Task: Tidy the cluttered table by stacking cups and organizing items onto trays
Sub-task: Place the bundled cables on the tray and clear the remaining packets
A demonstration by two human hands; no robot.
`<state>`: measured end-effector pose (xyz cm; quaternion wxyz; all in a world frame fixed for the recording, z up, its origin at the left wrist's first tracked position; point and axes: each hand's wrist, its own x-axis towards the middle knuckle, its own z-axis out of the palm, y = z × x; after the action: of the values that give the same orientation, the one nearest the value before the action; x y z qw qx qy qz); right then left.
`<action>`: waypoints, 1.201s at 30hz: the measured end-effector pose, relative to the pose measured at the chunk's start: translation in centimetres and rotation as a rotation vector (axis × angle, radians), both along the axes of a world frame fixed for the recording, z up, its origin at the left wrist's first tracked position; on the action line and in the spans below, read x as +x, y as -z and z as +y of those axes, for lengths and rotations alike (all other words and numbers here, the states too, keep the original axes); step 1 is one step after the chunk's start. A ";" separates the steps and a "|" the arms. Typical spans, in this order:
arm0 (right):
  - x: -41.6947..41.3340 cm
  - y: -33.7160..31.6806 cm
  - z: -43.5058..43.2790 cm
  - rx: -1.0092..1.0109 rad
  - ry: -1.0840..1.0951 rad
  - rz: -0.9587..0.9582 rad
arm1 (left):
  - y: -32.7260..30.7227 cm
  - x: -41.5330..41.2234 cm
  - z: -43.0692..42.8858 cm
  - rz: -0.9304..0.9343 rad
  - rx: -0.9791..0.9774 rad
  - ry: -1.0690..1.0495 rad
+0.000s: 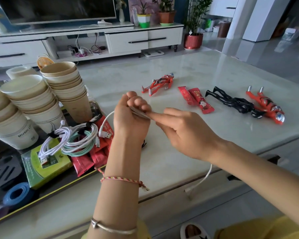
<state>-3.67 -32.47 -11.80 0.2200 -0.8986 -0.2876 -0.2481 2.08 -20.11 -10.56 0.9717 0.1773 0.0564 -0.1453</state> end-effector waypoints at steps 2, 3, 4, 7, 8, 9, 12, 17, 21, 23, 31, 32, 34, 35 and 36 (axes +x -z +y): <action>0.2 0.0 -1.1 0.148 -0.008 0.179 | -0.3 -0.5 0.9 -0.078 -0.052 0.082; 0.3 -0.1 -1.8 0.210 -0.022 0.325 | -0.5 -0.8 1.1 -0.119 -0.076 0.135; 0.5 -0.1 -2.7 0.262 -0.043 0.496 | -0.7 -1.1 1.3 -0.146 -0.102 0.204; 1.2 -0.5 -5.3 0.325 -0.047 0.856 | -0.6 -1.5 1.1 -0.163 -0.136 0.502; 1.4 -0.6 -6.1 0.299 -0.011 0.885 | -0.7 -1.6 0.9 -0.163 -0.099 0.594; 1.6 -0.8 -6.8 0.275 0.035 0.888 | -0.7 -1.8 0.7 -0.180 -0.050 0.676; 2.2 -1.2 -7.6 0.263 0.184 0.807 | -0.7 -2.2 -0.4 -0.274 0.261 0.772; 3.0 -2.2 -7.2 0.188 0.369 0.448 | 0.1 -2.8 -1.7 -0.286 0.778 0.716; 2.1 -2.5 -4.3 0.203 0.375 0.277 | 1.0 -3.2 -2.6 -0.225 0.918 0.569; 1.0 -2.3 -2.1 0.195 0.323 0.202 | 1.4 -3.2 -3.1 -0.182 0.909 0.421; -3.4 0.6 2.0 -0.217 0.147 0.035 | 0.9 -2.1 -1.6 -0.014 0.402 0.087; -3.6 0.7 1.7 -0.188 0.110 0.028 | 0.6 -2.0 -1.1 -0.012 0.349 0.066; -3.6 0.6 1.1 -0.061 0.017 0.099 | 0.3 -1.8 -0.2 -0.023 0.222 0.098; -3.3 0.5 0.6 0.050 -0.015 0.186 | 0.3 -1.8 0.2 -0.050 0.162 0.143; -2.9 0.4 0.1 0.163 -0.030 0.305 | 0.3 -1.8 0.6 -0.087 0.113 0.193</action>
<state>-6.54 -32.40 -12.20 0.3367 -0.9007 -0.2430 -0.1278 0.25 -19.47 -10.88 0.9433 0.2423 0.0051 -0.2270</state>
